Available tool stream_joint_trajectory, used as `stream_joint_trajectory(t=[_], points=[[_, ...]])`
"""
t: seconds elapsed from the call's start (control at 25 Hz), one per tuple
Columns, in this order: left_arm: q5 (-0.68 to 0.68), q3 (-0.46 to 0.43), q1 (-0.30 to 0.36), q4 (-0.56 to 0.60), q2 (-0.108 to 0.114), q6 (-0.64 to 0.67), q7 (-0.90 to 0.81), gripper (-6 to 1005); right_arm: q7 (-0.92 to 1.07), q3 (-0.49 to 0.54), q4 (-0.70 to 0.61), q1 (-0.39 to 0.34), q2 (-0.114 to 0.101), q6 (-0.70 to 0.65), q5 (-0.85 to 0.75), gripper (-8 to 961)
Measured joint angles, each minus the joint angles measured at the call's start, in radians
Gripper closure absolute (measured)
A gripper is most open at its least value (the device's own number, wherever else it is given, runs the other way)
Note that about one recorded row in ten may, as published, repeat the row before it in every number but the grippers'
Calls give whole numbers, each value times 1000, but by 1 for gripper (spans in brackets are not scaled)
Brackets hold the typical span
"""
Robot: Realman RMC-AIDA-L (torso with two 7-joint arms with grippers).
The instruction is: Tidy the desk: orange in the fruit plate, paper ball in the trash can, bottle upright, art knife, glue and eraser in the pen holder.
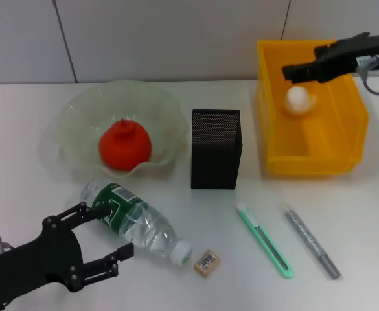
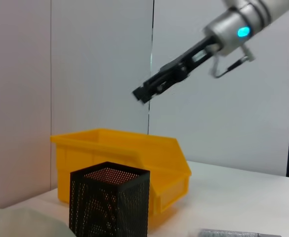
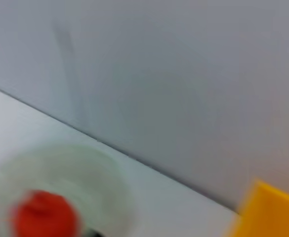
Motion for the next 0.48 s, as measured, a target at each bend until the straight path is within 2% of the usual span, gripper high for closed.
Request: stream_joint_trajectory(t=[0.04,0.08,0.12,0.24,0.28,0.32,0.48], points=[[0,-2,0,3,0,4,0,184,-41,0,27,-32,0,-5,66,219],[0,-5,1,12,1,12,0,184,-149,1,60,-104,1,-27,208,219],[0,-5,1,12,1,12,0,184,-149,1,60,-104,1,-27,208,219],[-3,-7,5,32,2,19,0,184,-312,0,57,-221,4,-49,400,219],[-5,-8,9,52,3,20,0,184,-453,-4,17,-297,7,-73,529,218],[-5,-8,9,52,3,20,0,184,-453,-4,17,-297,7,-73,529,218],[3,5,7,105,4,28,-12,184,-704,-1,-118,-384,7,-161,701,218]])
